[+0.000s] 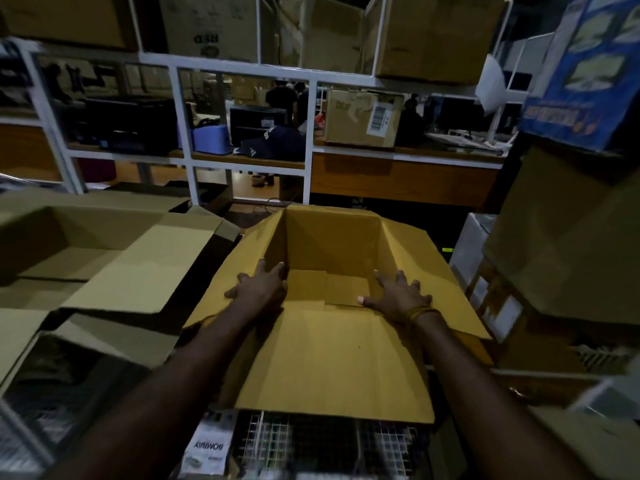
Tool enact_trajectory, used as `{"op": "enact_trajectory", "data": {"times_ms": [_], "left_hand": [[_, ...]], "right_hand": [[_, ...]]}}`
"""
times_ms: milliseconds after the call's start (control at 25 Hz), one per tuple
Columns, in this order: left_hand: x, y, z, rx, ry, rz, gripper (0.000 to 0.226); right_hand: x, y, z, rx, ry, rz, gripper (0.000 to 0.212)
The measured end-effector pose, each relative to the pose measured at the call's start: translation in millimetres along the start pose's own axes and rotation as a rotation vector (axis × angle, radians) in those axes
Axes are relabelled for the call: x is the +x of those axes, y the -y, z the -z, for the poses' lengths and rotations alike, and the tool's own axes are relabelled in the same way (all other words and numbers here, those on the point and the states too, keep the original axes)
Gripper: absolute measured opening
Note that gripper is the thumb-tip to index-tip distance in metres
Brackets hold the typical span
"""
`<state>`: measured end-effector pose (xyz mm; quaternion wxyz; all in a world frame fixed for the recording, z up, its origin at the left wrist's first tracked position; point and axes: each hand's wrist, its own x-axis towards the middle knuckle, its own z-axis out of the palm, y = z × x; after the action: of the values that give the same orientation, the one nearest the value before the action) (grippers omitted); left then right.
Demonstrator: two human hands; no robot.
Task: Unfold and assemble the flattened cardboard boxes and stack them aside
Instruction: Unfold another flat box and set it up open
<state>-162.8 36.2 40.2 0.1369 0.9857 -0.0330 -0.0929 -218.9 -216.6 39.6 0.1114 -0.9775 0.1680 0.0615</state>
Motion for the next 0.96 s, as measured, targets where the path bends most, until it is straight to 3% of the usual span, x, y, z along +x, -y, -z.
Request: {"op": "enact_trajectory", "data": {"times_ms": [280, 520, 600, 760, 960], "left_hand": [[-69, 0, -31, 0.069, 0.003, -0.027, 0.076], [-83, 9, -30, 0.021, -0.069, -0.093, 0.083], [-83, 12, -37, -0.033, -0.128, -0.106, 0.081], [-95, 8, -55, -0.125, -0.319, -0.086, 0.072], [-102, 14, -69, -0.185, -0.484, -0.147, 0.065]], "right_hand": [[-87, -6, -25, 0.218, -0.222, -0.145, 0.074], [-102, -4, -43, 0.328, -0.2, -0.127, 0.081], [-99, -5, -42, 0.392, -0.211, -0.108, 0.079], [-104, -4, -61, 0.576, -0.395, -0.017, 0.064], [-106, -1, -80, 0.691, -0.522, -0.005, 0.062]]}}
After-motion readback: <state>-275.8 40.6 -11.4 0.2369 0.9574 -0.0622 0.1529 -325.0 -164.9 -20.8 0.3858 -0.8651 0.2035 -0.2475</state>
